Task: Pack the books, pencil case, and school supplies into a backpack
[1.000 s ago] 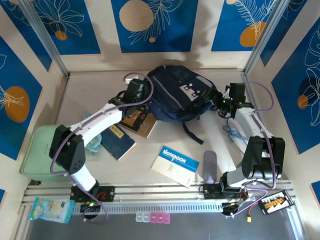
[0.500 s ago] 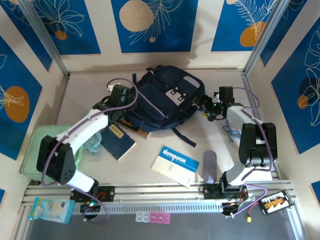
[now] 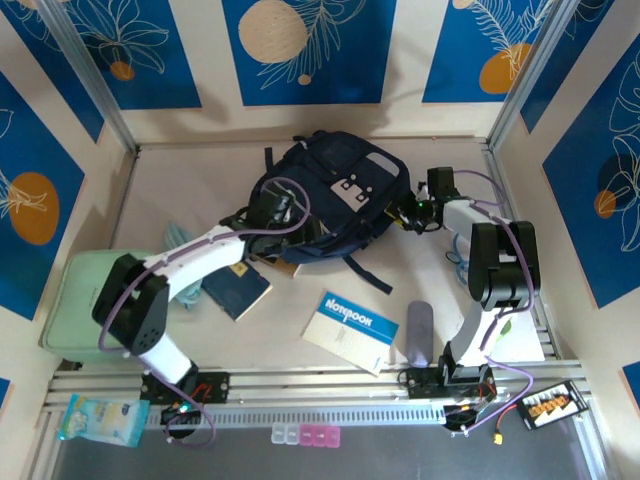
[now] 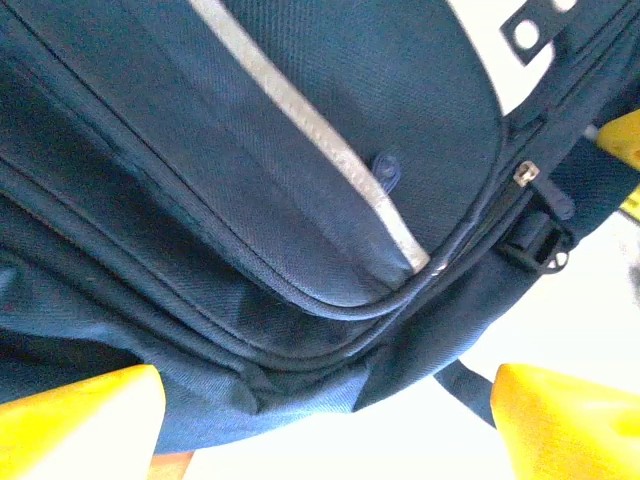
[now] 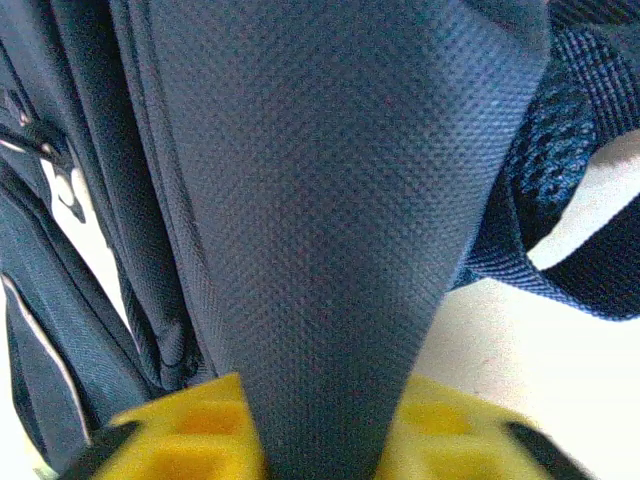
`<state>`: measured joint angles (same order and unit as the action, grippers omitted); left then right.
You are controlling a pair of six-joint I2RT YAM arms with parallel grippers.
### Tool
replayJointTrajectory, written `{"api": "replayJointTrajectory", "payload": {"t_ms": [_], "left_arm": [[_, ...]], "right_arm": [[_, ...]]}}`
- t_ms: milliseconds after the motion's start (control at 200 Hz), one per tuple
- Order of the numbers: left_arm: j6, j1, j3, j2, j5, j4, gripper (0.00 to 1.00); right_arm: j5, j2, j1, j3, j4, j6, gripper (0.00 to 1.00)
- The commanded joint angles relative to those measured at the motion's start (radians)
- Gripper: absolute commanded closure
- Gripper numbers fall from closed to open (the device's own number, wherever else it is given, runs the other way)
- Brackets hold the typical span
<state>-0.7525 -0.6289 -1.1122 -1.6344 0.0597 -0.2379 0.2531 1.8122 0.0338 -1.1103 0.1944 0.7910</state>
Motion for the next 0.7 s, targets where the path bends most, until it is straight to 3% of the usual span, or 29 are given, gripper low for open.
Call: {"api": "replayJointTrajectory", "payload": {"t_ms": [0,125,410,505,695], "left_arm": [[-0.009,0.009,-0.044,-0.052,0.023,0.028,0.16],[0.029,0.03,-0.104,-0.136,0.013,0.016,0.16],[0.126,0.094,-0.222,-0.26,-0.05,0.002,0.16],[0.175,0.091,-0.244,-0.213,-0.072,-0.058,0.15],[0.262,0.039,-0.161,-0.022,-0.126,-0.161,0.03]], "right_arm": [[-0.017,-0.02,0.005,0.045,0.007,-0.02,0.88],[-0.013,-0.056,0.004,0.104,-0.019,0.0,0.95],[0.064,-0.137,0.016,0.212,-0.108,0.089,0.96],[0.079,-0.159,0.017,0.2,-0.109,0.119,0.97],[0.083,-0.233,0.016,0.169,-0.104,0.187,0.98]]}}
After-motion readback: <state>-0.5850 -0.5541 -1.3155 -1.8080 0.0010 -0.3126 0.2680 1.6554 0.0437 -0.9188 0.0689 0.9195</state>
